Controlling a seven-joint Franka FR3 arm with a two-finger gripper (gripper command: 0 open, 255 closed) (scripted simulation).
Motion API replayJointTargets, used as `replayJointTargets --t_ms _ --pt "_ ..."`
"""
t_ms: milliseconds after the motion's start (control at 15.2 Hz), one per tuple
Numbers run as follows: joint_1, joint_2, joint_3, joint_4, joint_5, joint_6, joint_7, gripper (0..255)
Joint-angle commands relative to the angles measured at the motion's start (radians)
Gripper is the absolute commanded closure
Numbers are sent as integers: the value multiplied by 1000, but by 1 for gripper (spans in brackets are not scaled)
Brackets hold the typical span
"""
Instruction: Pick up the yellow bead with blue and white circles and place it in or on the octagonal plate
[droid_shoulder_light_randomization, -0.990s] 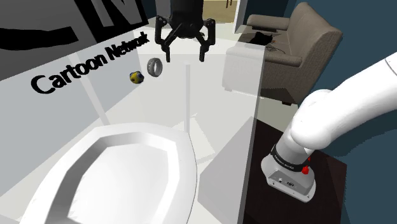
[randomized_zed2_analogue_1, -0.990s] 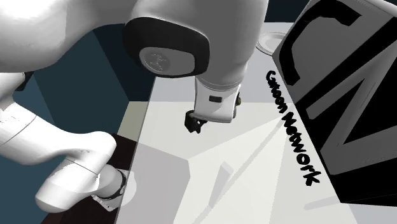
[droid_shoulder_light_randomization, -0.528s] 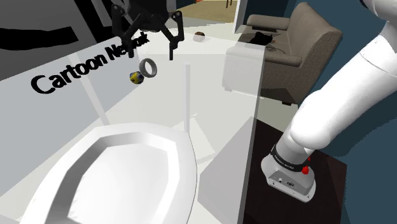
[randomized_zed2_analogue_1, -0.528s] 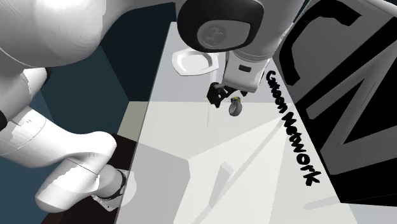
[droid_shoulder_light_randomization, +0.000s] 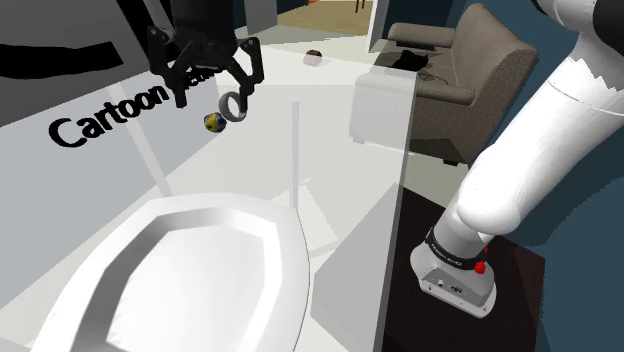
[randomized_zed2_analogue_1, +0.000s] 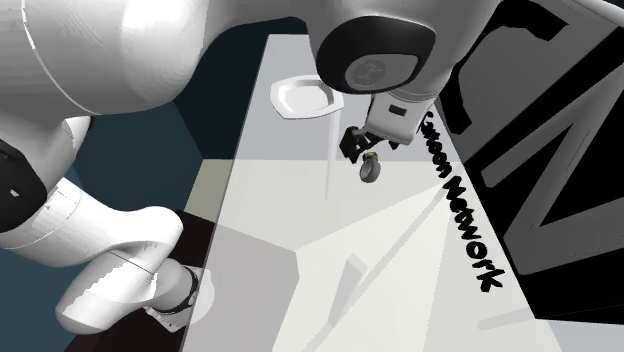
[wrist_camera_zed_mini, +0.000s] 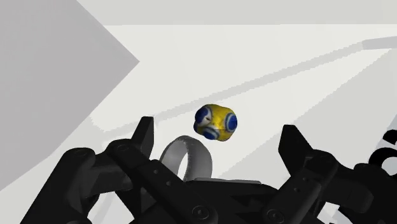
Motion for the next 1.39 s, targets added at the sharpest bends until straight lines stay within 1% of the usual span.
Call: replayJointTargets --t_ms 0,594,660,1254,1320 --pt "3 -3 4 -28 2 27 -1 0" --pt "4 -4 5 -37 3 35 -2 0" --pt "4 -4 5 -37 3 35 -2 255" --pt "4 -4 5 -37 3 35 -2 255" --pt "3 -1 5 -21 1 22 2 255"
